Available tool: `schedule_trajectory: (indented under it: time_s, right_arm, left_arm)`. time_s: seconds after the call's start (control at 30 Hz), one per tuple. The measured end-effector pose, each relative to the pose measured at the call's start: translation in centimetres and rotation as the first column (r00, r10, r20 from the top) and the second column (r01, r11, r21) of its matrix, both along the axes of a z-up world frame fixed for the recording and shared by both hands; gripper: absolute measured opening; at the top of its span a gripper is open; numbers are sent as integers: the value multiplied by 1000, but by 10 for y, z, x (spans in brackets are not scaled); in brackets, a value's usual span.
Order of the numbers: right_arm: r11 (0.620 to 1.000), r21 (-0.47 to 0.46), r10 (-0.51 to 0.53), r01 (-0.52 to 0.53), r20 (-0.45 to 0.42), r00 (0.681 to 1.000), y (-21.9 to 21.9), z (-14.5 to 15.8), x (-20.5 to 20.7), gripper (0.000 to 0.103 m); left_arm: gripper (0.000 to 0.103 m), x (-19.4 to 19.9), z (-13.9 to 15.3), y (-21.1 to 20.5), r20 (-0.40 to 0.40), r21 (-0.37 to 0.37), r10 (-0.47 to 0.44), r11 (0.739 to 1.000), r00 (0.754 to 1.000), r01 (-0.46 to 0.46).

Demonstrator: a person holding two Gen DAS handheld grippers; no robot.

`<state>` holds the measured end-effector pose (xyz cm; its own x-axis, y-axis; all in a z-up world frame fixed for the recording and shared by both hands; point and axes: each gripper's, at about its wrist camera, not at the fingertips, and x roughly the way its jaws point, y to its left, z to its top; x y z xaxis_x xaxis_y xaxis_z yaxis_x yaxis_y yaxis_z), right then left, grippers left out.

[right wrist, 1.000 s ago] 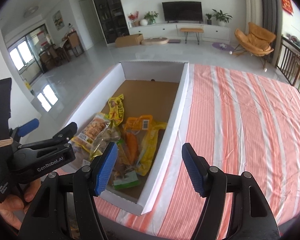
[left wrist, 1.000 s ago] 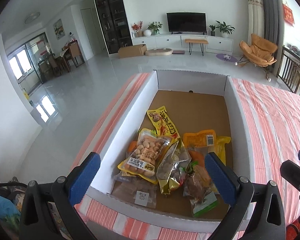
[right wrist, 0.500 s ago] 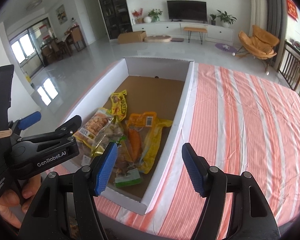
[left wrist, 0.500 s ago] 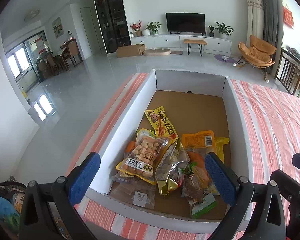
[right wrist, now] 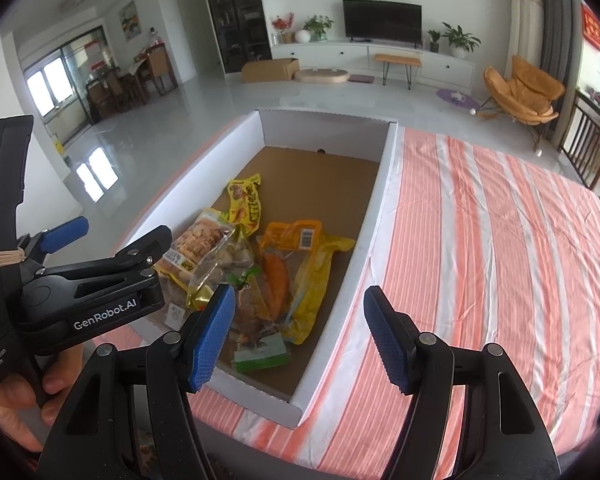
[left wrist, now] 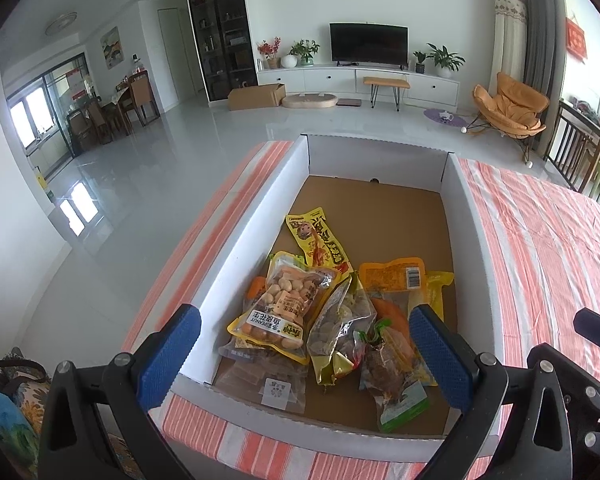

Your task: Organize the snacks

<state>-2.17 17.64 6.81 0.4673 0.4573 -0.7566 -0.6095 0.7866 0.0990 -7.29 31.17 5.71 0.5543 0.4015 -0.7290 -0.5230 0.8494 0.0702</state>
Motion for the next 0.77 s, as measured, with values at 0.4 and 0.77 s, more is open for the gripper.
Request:
schedule_trajectory:
  time_s: [0.4,0.77]
  right_arm:
    - [1000,-15,-9,8,-12,1000,3,-4,0,70]
    - [999,-31,-15,15,-8,1000,5,-10,-1,70]
  left_arm:
    - [103,-4,-4,5,-5,-4,10,1000,1000,-10]
    - [103,-7,-4,7,15,-8,9,1000,1000,-8]
